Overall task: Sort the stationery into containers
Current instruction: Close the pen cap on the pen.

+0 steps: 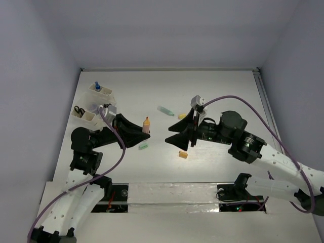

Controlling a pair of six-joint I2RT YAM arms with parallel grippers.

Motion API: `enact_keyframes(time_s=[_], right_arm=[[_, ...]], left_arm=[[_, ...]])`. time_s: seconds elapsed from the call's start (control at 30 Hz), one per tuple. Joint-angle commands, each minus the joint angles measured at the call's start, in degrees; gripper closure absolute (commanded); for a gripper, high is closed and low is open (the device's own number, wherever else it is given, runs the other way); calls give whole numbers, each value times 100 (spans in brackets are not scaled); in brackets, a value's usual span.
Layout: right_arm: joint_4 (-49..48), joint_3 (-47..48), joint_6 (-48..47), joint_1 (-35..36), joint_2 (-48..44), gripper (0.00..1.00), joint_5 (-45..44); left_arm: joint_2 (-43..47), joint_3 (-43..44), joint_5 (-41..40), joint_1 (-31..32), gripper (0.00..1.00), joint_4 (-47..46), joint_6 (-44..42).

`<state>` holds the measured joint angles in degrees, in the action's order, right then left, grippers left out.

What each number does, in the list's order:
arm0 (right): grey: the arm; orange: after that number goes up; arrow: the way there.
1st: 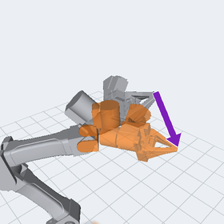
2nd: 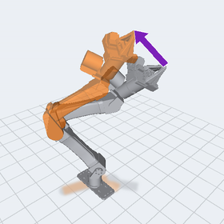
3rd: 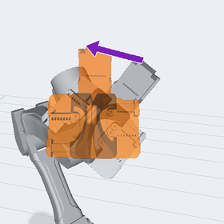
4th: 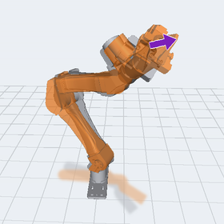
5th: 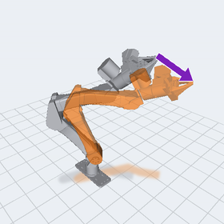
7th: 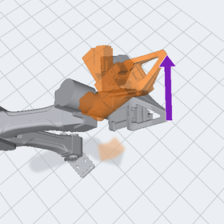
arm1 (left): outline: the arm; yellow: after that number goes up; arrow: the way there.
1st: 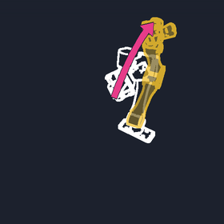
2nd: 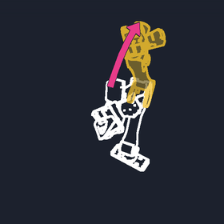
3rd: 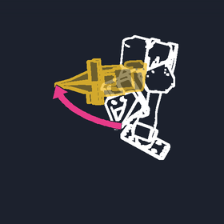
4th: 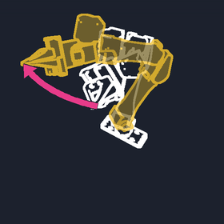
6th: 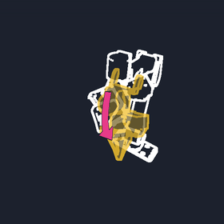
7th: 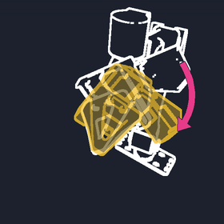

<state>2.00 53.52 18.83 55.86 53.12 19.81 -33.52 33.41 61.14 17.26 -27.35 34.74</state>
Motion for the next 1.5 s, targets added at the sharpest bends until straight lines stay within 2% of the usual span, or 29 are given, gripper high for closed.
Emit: enact_keyframes(time_s=[0.0, 0.23, 0.37, 0.53, 0.67, 0.7, 0.83, 0.87, 0.9, 0.97, 1.03, 1.1, 1.2, 1.33, 1.47], right_arm=[[-832, 545, -511, 4, 321, 37, 646], [-1174, 1275, -802, 4, 1331, 33, 786], [-1650, 1319, -714, 4, 1595, 30, 1007], [-2026, 1416, -609, 4, 1824, 32, 1095], [-2388, 1389, -372, 4, 1938, 39, 1331], [-2406, 1398, -328, 4, 1973, 49, 1341], [-2476, 1381, -143, 4, 2088, 76, 1280], [-2433, 1398, -64, 4, 2097, 89, 1131], [-2363, 1433, -46, 4, 2097, 94, 1034], [-1855, 1565, -20, 4, 2123, 100, 674], [-1441, 1837, -2, 4, 2132, 100, 445], [-966, 1995, 7, 4, 2149, 100, 234], [-526, 2268, -2, 4, 2202, 100, 120], [104, 2637, -63, 4, 2404, 100, 58], [424, 2919, -55, 4, 2676, 100, 233]], left_arm=[[-58, -62, 266, 15, 100, -569, 217], [-85, -124, 354, 67, 100, -824, 384], [-129, -124, 363, 67, 100, -824, 393], [-181, -115, 381, 120, 100, -824, 402], [-199, -115, 372, 120, 100, -815, 393], [-208, -115, 372, 120, 100, -815, 393], [-208, -98, 328, 120, 100, -728, 349], [-208, -89, 302, 120, 100, -701, 306], [-199, -71, 275, 120, 100, -649, 270], [-173, -45, 188, 120, 85, -499, 191], [-120, -27, 82, 120, 73, -377, 51], [-129, 16, 20, 120, 71, -201, -29], [-146, 25, 12, 120, 72, -165, -55], [-129, 52, -67, 120, 81, -25, -134], [-67, 96, -173, 120, 82, 81, -248]])
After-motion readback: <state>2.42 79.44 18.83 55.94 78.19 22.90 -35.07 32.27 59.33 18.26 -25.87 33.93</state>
